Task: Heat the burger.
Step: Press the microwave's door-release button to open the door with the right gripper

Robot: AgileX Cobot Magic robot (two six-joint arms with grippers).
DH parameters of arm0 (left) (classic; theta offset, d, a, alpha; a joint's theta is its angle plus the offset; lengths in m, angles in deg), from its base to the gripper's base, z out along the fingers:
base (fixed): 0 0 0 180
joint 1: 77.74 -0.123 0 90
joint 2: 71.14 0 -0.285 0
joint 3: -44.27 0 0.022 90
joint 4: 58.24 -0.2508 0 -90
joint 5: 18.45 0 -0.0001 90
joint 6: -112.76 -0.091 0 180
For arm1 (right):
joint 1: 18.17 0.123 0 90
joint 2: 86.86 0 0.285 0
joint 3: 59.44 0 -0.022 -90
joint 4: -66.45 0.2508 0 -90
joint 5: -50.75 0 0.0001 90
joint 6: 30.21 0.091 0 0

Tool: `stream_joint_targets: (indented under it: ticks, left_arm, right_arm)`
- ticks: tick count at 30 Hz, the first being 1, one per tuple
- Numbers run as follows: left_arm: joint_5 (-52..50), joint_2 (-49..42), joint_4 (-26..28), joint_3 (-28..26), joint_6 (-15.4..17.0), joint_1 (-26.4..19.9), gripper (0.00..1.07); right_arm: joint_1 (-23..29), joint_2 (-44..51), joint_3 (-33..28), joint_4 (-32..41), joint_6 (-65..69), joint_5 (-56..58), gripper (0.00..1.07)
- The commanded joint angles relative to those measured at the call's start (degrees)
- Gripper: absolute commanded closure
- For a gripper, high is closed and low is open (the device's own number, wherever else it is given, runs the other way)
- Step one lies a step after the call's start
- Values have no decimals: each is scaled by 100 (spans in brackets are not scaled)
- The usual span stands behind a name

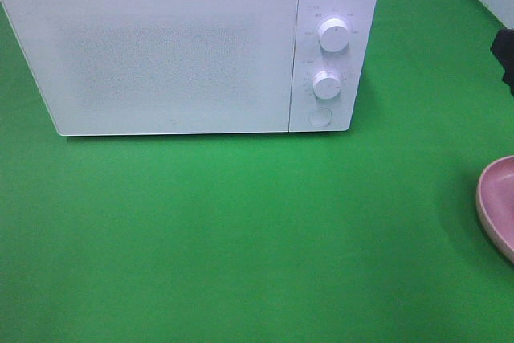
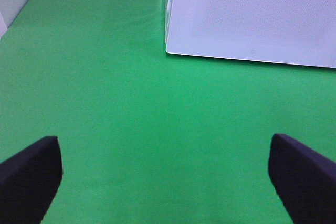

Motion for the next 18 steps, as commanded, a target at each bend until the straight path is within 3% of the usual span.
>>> stream_joint_targets:
  ticks: [1, 8, 13, 16, 18]
  left_arm:
    - [-46, -97, 40, -6, -6, -11, 7]
    - [-46, -97, 40, -6, -6, -11, 7]
    - [-46, -97, 40, -6, -6, -11, 7]
    - [-46, -97, 40, -6, -6, -11, 7]
    - [-46, -97, 40, -6, -6, -11, 7]
  right_arm:
    - [-23, -481, -92, 178, -539, -945, 34]
    - [464, -1060, -286, 1450, -1679, -1713, 34]
    - [1467, -1633, -332, 2836, -2429, -2361, 34]
    - [1782, -1811, -332, 3134, -2538, -2532, 34]
    - [2372, -2154, -332, 3581, -2601, -2842, 34]
